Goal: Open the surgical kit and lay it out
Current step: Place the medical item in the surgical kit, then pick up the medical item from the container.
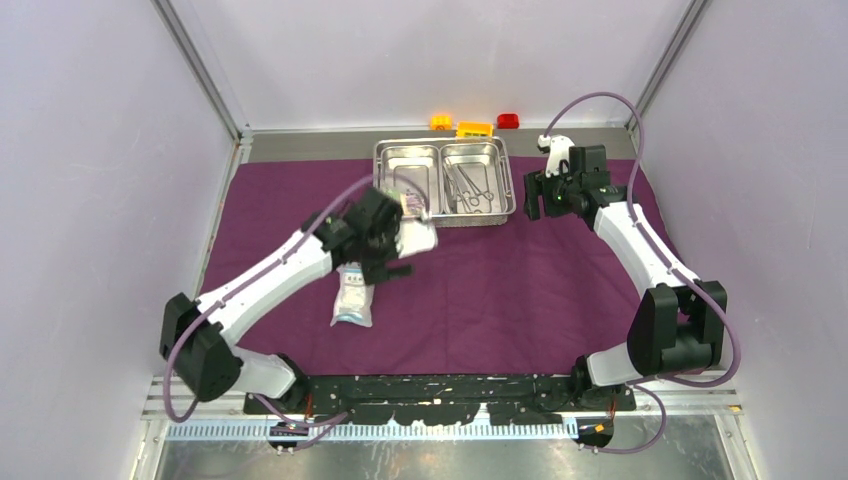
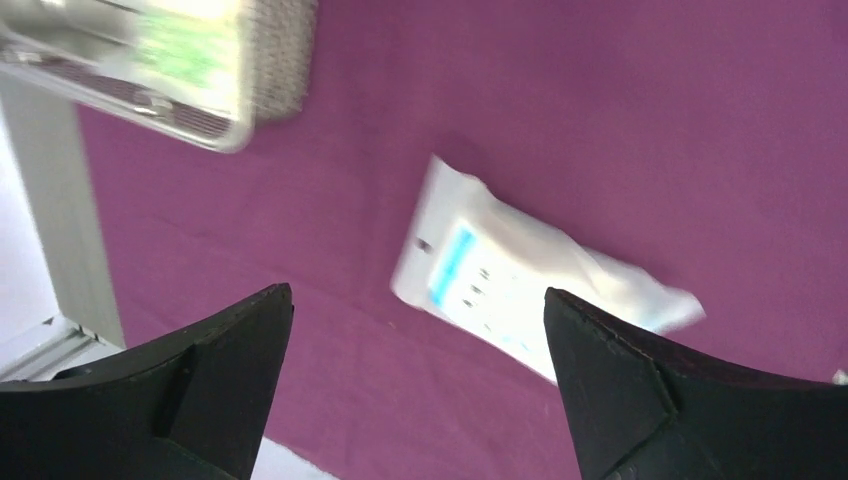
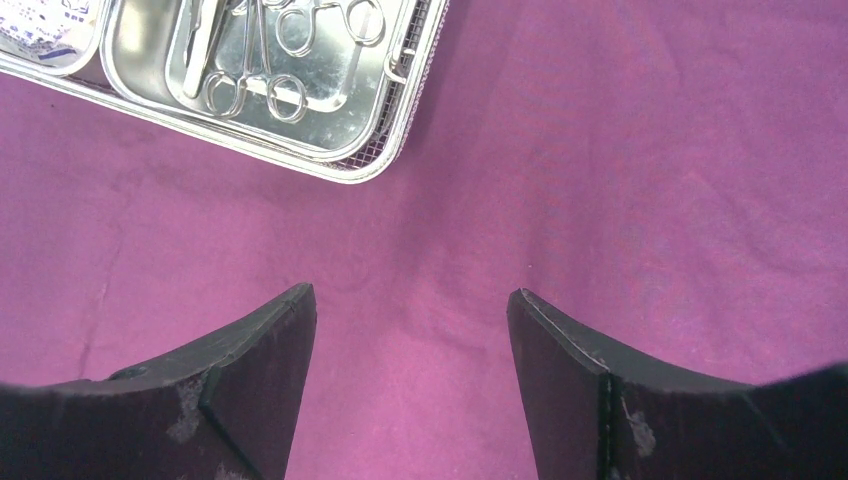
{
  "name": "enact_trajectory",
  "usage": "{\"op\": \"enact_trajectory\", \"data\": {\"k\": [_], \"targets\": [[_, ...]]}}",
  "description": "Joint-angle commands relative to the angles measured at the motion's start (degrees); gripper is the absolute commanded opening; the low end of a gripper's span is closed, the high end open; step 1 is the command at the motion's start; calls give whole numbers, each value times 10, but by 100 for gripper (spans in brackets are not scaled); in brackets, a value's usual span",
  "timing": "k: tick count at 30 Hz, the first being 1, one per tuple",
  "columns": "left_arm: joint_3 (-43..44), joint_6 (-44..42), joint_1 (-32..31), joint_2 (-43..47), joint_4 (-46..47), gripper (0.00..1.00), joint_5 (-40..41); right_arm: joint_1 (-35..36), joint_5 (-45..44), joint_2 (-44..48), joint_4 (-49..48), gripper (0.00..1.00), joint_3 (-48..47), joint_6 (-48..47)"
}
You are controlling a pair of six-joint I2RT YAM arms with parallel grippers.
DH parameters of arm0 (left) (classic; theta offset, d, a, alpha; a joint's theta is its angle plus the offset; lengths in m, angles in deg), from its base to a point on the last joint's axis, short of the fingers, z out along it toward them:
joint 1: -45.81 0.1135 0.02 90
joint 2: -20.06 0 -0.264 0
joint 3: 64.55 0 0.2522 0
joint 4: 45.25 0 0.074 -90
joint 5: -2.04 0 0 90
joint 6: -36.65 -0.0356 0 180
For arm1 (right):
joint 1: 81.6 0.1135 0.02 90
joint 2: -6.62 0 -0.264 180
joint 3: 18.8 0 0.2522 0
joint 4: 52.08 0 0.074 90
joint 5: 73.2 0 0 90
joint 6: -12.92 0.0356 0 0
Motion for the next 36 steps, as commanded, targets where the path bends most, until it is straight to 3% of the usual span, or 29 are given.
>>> {"op": "enact_trajectory", "data": {"k": [1,4,9,14,17,21,36], "targets": [[137,97,64,-89,67,96,-40,-3,6,9,-15,75,-4,-3],[226,185,102,-183,69,90,-61,-2,6,15,-15,74,-3,-6],[347,288,131,-296,74,89,-77,-3,5,22,-13,75,-4,-9],[436,362,153,-399,70,88,-64,-2,6,28,-13,75,-2,-12],[471,407,174,-441,61,88,-106,-2,8,27,-12,75,-2,-11],[493,442,189,-476,57,86,-156,-3,17,25,-12,75,-1,-10],[508,477,193,-525,53,69,-209,-3,27,6,0,75,-9,-17]]}}
